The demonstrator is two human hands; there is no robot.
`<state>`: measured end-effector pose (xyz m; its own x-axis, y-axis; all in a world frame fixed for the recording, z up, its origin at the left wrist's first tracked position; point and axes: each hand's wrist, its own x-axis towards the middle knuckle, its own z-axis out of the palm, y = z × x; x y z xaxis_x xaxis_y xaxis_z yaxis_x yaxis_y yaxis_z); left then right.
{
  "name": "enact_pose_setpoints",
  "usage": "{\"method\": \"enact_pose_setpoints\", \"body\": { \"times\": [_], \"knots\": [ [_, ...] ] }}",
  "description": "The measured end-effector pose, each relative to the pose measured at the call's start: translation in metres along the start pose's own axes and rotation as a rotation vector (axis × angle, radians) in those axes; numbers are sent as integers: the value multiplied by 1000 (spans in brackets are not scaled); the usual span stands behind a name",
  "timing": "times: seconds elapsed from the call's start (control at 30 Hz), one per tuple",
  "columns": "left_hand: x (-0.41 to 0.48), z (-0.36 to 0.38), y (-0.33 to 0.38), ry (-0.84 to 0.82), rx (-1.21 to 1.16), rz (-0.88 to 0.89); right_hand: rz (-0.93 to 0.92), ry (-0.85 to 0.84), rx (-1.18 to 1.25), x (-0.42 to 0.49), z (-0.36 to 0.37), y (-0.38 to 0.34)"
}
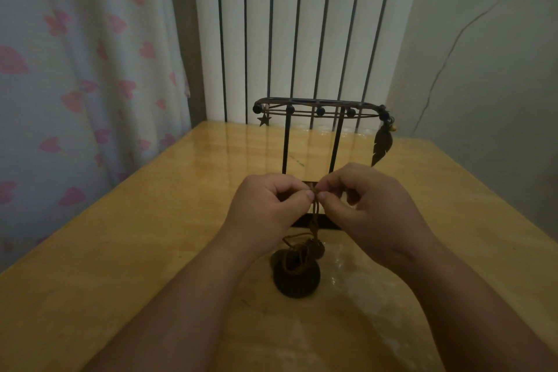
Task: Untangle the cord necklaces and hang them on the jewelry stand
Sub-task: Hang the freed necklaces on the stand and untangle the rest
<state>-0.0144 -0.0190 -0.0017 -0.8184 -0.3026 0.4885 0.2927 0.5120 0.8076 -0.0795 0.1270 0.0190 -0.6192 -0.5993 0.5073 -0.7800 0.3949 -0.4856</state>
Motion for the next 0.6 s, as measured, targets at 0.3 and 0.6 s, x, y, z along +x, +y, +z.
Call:
{"method": "enact_pose_setpoints", "body": {
  "times": [0.3,0.6],
  "knots": [
    [1,-2,0,-60,-42,-39,-79,-33,-175,-1,4,0],
    [2,-3,-5,-59,-119,-71,-61,-40,-124,-1,4,1]
  ]
}}
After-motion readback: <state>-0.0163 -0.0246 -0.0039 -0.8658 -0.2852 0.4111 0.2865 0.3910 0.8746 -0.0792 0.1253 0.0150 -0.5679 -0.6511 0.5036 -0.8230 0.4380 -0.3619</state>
